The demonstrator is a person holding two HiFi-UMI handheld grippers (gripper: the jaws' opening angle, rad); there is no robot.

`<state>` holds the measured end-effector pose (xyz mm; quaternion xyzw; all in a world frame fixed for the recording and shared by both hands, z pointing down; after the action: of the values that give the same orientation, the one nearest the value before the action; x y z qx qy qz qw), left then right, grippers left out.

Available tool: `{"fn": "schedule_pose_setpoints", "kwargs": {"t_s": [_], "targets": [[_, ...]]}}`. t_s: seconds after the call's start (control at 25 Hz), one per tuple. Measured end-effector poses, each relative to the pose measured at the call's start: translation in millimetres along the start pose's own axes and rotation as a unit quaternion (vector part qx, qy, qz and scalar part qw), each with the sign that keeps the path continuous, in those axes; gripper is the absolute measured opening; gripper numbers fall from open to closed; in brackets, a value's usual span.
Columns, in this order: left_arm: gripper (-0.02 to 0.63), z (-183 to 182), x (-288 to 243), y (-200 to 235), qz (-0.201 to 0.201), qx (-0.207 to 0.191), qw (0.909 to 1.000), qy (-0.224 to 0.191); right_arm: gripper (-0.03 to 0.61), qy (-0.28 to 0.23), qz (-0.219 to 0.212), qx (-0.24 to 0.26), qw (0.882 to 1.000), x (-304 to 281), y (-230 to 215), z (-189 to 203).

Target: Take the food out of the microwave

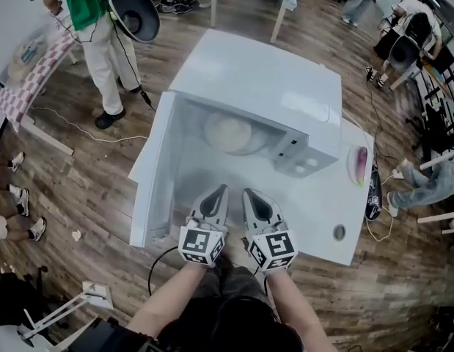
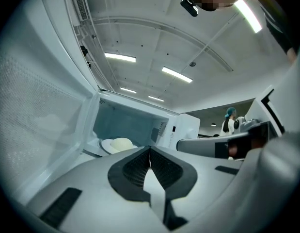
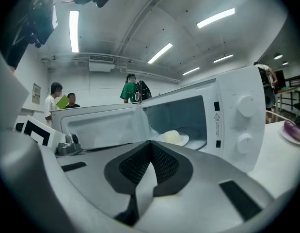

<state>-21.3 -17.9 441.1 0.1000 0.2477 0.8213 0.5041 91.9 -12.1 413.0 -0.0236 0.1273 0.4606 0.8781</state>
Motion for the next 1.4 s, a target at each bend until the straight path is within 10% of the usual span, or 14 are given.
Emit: {"fn": "schedule_pose_setpoints", "kwargs": {"t_s": [0.84, 1.4], "targets": [[0.026, 15, -63, 45, -0.049, 0.152, 0.9870, -0.019, 0.014, 0.037, -0.049, -0.006, 0.998, -80, -43, 24], [0.132, 10, -89, 92, -0.099, 0.264, 0.9575, -0.062, 0.014, 0.068, -0.039, 0.009, 0.997, -116, -61, 30]]}}
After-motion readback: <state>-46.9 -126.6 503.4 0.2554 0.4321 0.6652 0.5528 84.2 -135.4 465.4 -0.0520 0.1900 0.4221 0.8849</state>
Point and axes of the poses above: the fingertips, and each gripper's own axes: x backward along the fingers, y to its left, z out of its underside, the point moved 6 cm from there along x, backward along the fingers, and after that the axes turned 14 degrees about x, right-handed, at the moved point
